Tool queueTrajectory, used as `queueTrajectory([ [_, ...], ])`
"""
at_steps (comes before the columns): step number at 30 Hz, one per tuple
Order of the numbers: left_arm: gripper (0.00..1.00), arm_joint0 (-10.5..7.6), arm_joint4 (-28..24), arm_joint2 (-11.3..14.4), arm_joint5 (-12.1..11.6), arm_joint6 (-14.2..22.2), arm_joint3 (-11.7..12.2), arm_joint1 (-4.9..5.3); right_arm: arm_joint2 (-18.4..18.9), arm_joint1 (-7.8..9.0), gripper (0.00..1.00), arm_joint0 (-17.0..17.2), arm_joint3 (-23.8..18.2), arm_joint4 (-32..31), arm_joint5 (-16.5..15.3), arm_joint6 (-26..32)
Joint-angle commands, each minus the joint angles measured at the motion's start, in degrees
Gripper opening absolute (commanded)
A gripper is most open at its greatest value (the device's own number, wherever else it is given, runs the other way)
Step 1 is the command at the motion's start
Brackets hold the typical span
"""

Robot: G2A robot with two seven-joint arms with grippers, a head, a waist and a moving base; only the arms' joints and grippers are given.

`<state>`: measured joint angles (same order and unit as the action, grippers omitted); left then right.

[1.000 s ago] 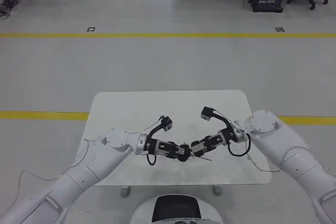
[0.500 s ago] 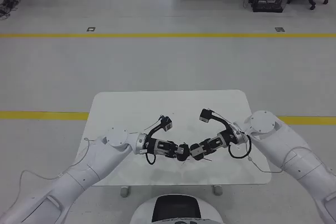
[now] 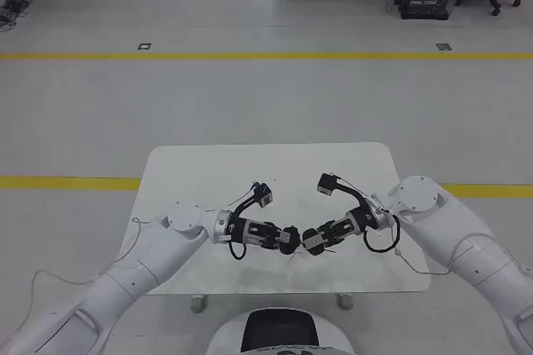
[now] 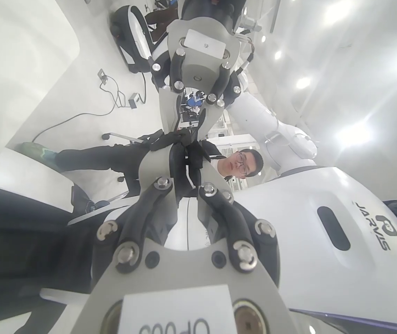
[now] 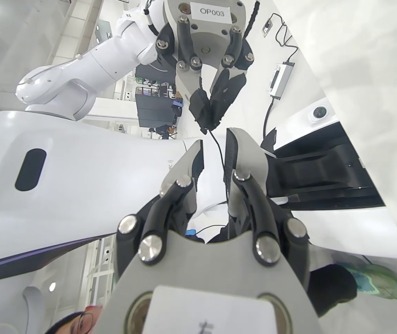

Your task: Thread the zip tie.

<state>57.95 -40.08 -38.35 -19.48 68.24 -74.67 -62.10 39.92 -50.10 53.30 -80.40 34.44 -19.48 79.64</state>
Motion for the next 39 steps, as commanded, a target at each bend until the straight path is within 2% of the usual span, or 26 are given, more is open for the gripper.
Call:
queueTrajectory([
  [1, 0.00, -0.05, 0.1, 0.0, 0.0, 0.1, 0.1, -0.08, 0.0, 0.02, 0.15, 0.0, 0.0, 0.1, 0.0, 0.0],
  [17, 0.00, -0.11, 0.4, 0.1, 0.0, 0.2, 0.5, -0.52, -0.2, 0.19, 0.05, 0.0, -0.1, 0.1, 0.0, 0.0],
  [20, 0.00, -0.13, 0.5, 0.1, 0.0, 0.3, 0.6, -0.58, -0.2, 0.23, 0.00, 0.0, -0.1, 0.1, 0.0, 0.0],
  [29, 0.00, -0.15, 0.8, 0.0, 0.0, 0.6, 0.7, -0.73, -0.3, 0.29, 0.00, 0.0, -0.1, 0.1, 0.0, 0.0],
  [30, 0.09, -0.14, 0.8, -0.1, 0.0, 0.7, 0.7, -0.75, -0.3, 0.30, 0.00, 0.0, -0.1, 0.1, 0.0, 0.0],
  [31, 0.27, -0.14, 0.8, -0.1, 0.0, 0.8, 0.7, -0.76, -0.4, 0.30, 0.00, 0.0, -0.1, 0.1, 0.0, 0.0],
  [32, 0.47, -0.13, 0.8, -0.1, 0.0, 0.8, 0.7, -0.78, -0.4, 0.31, 0.00, 0.0, -0.1, 0.1, 0.0, 0.0],
  [33, 0.83, -0.12, 0.8, -0.1, 0.0, 0.9, 0.7, -0.79, -0.4, 0.32, 0.00, 0.0, -0.1, 0.1, 0.0, 0.0],
  [34, 0.98, -0.11, 0.8, -0.2, 0.0, 0.9, 0.7, -0.82, -0.4, 0.33, 0.00, 0.0, -0.1, 0.1, 0.0, 0.0],
  [39, 1.00, 0.08, 0.5, -0.7, 0.0, 1.2, 0.5, -0.92, -0.4, 0.39, 0.00, 0.2, -0.3, 0.1, 0.0, 0.0],
])
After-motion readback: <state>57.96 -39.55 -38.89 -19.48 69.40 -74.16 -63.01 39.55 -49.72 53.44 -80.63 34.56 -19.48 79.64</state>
